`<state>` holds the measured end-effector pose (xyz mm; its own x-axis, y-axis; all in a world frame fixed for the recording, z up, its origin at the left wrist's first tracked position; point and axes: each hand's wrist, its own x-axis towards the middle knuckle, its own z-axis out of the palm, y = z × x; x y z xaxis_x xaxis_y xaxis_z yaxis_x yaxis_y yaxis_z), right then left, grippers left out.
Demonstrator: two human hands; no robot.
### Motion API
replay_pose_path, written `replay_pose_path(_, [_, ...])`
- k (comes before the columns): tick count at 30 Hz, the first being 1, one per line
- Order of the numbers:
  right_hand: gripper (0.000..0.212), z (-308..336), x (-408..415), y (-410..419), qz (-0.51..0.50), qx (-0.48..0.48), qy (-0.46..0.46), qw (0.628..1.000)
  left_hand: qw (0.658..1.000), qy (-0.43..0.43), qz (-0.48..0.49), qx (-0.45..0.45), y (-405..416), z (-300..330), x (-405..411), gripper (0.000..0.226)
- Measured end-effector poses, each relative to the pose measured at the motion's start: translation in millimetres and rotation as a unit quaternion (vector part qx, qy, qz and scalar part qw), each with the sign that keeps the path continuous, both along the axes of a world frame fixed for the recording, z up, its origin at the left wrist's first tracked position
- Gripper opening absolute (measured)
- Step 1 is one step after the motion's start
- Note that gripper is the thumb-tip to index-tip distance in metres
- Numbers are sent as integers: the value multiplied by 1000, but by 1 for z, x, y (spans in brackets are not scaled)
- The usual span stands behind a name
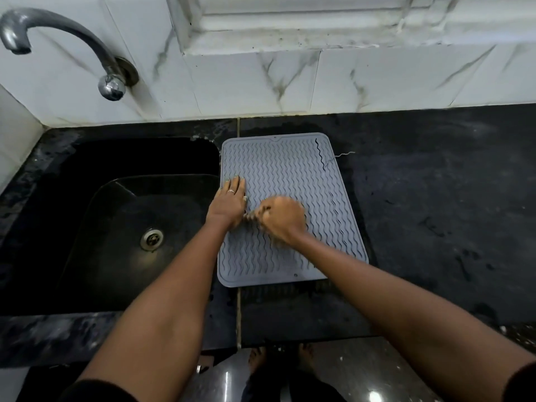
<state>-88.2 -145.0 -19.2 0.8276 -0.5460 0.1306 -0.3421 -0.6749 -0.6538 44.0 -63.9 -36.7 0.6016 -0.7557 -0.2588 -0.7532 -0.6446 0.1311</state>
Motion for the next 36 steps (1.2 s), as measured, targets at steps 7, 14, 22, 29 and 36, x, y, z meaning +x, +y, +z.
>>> replay_pose_path(7, [32, -6, 46, -18, -43, -113, 113, 986, 999, 14, 22, -44, 9, -7, -12, 54])
replay_pose_path(14, [17, -14, -71, 60, 26, -198, 18, 980, 999, 8, 31, -38, 6, 0, -15, 53])
replay_pose_path(22, [29, 18, -47, 22, -2, -48, -5, 999, 998, -4, 42, -45, 17, -4, -35, 54])
replay_pose_path(29, [36, -7, -49, 29, 89, -232, 136, 959, 997, 2, 52, -60, 22, -8, -41, 55])
replay_pose_path(36, [30, 0, -125, 62, 146, -180, 119, 965, 997, 23, 68, -41, 21, 2, -47, 55])
